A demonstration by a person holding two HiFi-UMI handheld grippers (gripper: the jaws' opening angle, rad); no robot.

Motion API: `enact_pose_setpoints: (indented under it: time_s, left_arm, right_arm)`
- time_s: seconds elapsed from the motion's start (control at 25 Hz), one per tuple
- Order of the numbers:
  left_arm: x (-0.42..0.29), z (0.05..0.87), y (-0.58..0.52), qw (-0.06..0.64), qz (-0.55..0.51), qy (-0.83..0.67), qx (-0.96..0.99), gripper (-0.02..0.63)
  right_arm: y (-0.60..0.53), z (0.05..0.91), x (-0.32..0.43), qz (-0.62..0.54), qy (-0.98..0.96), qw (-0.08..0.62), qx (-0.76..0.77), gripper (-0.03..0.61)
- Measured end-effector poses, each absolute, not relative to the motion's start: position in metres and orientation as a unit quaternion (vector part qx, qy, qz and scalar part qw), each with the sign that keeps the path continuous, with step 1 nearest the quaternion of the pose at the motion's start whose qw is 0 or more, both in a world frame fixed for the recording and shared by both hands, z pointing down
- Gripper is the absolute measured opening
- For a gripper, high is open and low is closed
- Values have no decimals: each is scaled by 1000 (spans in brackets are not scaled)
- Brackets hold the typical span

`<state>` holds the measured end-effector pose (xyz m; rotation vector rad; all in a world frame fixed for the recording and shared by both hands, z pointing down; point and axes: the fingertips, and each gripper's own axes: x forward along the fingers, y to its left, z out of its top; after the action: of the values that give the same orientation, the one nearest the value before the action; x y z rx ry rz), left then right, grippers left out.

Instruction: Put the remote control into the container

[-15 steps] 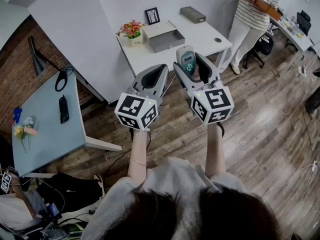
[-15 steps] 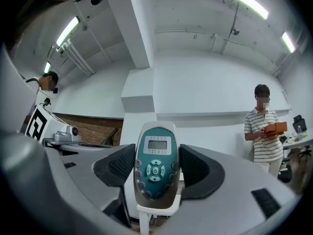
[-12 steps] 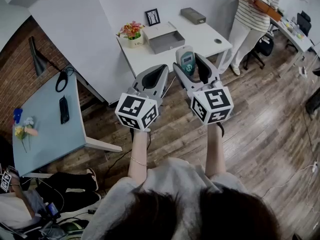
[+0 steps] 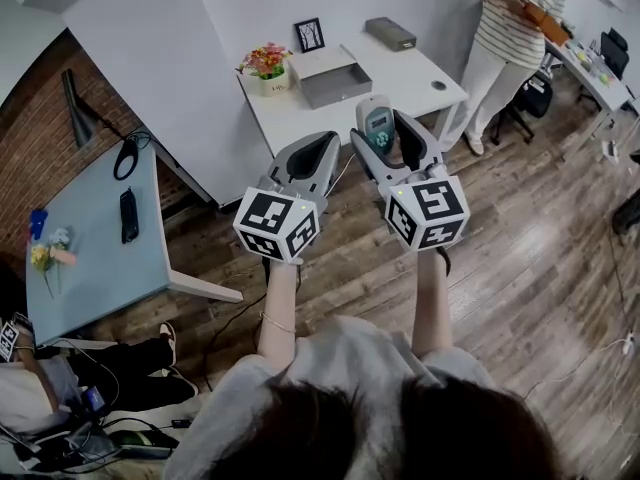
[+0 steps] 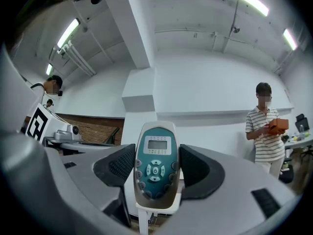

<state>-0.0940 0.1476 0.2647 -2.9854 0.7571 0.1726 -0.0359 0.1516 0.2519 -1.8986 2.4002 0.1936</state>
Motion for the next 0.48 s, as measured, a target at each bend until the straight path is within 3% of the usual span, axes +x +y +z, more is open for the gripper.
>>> enact_pose_setpoints:
  time_s: [0.48]
  left_arm:
    - [-73, 281, 156, 15, 51, 268, -962, 3]
  right_arm:
    - [157, 270, -5, 36, 791, 41, -610, 285]
